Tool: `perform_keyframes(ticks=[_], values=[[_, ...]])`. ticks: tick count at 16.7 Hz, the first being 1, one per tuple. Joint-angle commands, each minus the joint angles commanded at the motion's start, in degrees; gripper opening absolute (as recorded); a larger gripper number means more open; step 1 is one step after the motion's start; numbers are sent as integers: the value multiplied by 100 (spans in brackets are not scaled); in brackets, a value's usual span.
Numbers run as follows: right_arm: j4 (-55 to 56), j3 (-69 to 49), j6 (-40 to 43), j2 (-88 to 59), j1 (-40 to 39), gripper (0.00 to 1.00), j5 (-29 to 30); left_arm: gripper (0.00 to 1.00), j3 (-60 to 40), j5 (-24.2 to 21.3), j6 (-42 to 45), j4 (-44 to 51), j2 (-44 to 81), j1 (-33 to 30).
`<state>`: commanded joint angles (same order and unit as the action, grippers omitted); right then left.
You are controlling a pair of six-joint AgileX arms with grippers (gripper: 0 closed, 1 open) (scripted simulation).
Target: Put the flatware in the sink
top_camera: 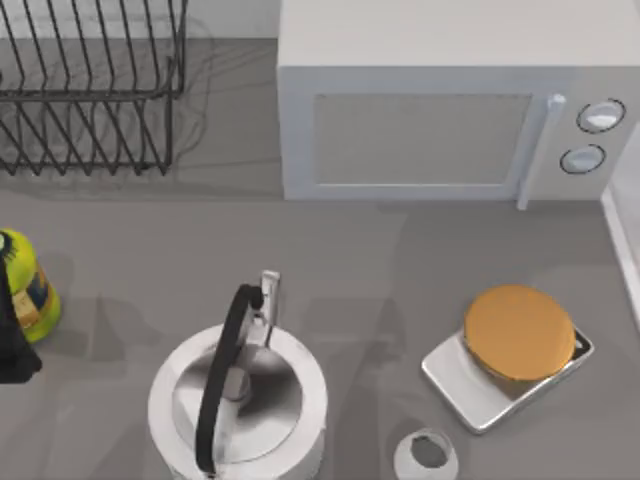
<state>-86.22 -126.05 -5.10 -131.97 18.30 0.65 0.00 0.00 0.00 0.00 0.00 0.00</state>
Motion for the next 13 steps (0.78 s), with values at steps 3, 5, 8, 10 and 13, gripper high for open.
perform_keyframes(ticks=[3, 5, 8, 10, 13], values=[[-512, -1661, -362, -1075, -360, 0, 35, 100, 0, 0, 0, 0, 0, 0], [-761, -2575, -578, -1655, -577, 0, 65, 100, 0, 0, 0, 0, 0, 0], [-993, -3553, -823, -2264, -838, 0, 113, 100, 0, 0, 0, 0, 0, 0], [-1072, -3909, -920, -2478, -941, 0, 137, 100, 0, 0, 0, 0, 0, 0], [-1091, -4025, -954, -2549, -979, 0, 146, 100, 0, 0, 0, 0, 0, 0]])
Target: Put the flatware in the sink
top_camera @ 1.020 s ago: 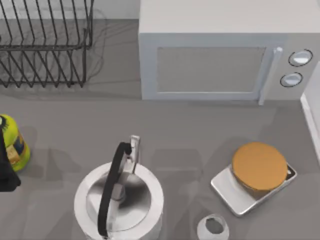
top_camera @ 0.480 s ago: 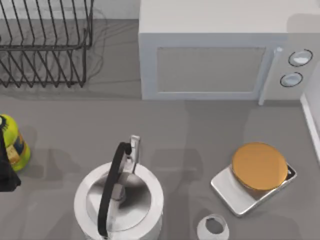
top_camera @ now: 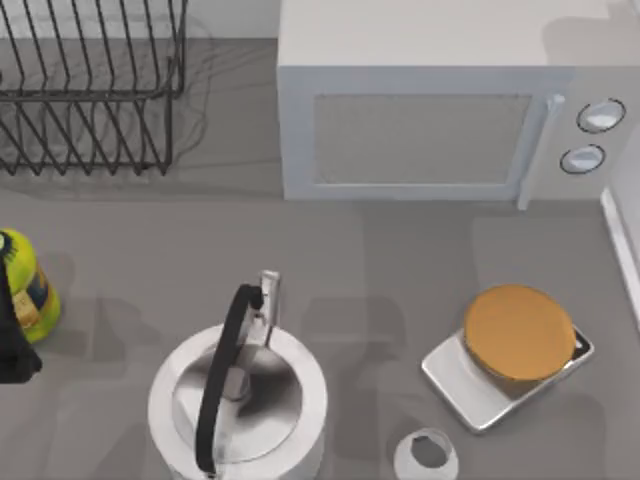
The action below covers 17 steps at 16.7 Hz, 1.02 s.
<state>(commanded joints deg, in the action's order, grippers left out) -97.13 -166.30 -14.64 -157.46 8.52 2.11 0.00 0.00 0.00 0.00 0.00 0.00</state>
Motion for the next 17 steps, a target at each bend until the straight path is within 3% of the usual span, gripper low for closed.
perform_keyframes(ticks=[6, 17], values=[[166, 223, -10, 81, 32, 0, -16, 100, 0, 0, 0, 0, 0, 0], [1806, 2649, 0, 829, -4, 0, -11, 100, 0, 0, 0, 0, 0, 0]])
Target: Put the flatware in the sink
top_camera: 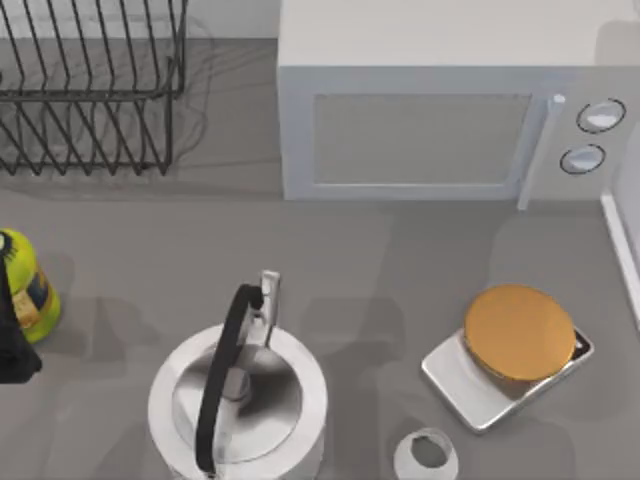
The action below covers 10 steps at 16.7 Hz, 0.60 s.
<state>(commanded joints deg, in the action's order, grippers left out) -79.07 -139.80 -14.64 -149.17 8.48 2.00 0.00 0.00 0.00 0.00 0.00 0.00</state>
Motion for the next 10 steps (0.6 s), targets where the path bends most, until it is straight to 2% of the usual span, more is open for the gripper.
perform_keyframes(ticks=[4, 10], values=[[15, 20, 0, 7, 0, 0, 0, 100, 0, 0, 0, 0, 0, 0], [15, 20, 0, 7, 0, 45, 0, 100, 0, 0, 0, 0, 0, 0]])
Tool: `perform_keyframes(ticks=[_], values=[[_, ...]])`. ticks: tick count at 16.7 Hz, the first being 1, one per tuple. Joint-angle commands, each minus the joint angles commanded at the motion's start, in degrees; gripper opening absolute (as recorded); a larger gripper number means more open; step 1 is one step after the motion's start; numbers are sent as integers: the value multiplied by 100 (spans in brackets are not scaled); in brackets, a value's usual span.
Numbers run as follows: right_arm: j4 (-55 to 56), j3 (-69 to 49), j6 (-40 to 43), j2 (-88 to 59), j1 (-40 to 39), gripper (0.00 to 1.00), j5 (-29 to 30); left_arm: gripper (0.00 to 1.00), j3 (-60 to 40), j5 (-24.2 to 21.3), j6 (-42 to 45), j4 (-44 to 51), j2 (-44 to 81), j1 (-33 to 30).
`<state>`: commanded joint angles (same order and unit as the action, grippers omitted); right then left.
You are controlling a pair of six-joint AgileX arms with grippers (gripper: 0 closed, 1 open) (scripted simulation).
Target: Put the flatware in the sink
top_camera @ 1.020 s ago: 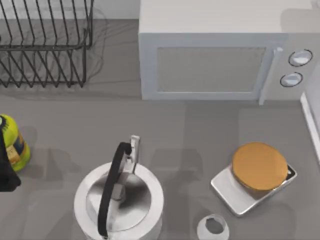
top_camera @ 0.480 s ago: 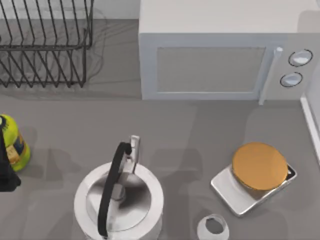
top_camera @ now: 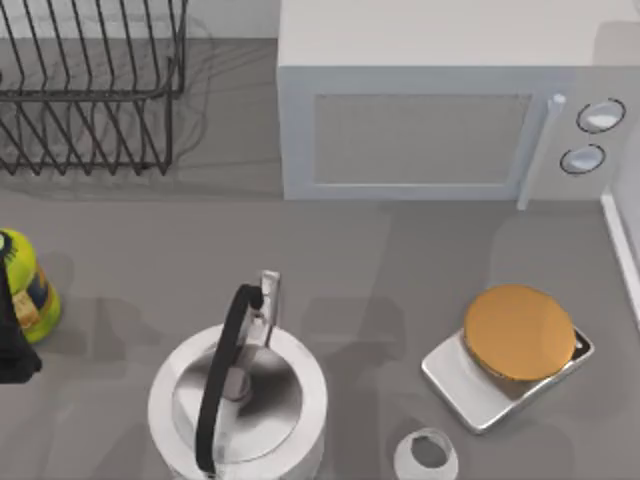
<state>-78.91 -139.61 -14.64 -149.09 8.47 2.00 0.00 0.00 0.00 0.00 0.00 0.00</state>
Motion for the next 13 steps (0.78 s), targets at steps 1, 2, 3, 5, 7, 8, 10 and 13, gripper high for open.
perform_keyframes(ticks=[1, 2, 3, 5, 7, 8, 10, 13], values=[[0, 0, 0, 0, 0, 53, 0, 100, 0, 0, 0, 0, 0, 0], [0, 0, 0, 0, 0, 60, 0, 100, 0, 0, 0, 0, 0, 0], [0, 0, 0, 0, 0, 68, 0, 100, 0, 0, 0, 0, 0, 0], [0, 0, 0, 0, 0, 83, 0, 100, 0, 0, 0, 0, 0, 0], [0, 0, 0, 0, 0, 98, 0, 100, 0, 0, 0, 0, 0, 0], [0, 0, 0, 0, 0, 100, 0, 100, 0, 0, 0, 0, 0, 0], [0, 0, 0, 0, 0, 100, 0, 100, 0, 0, 0, 0, 0, 0], [0, 0, 0, 0, 0, 100, 0, 100, 0, 0, 0, 0, 0, 0]])
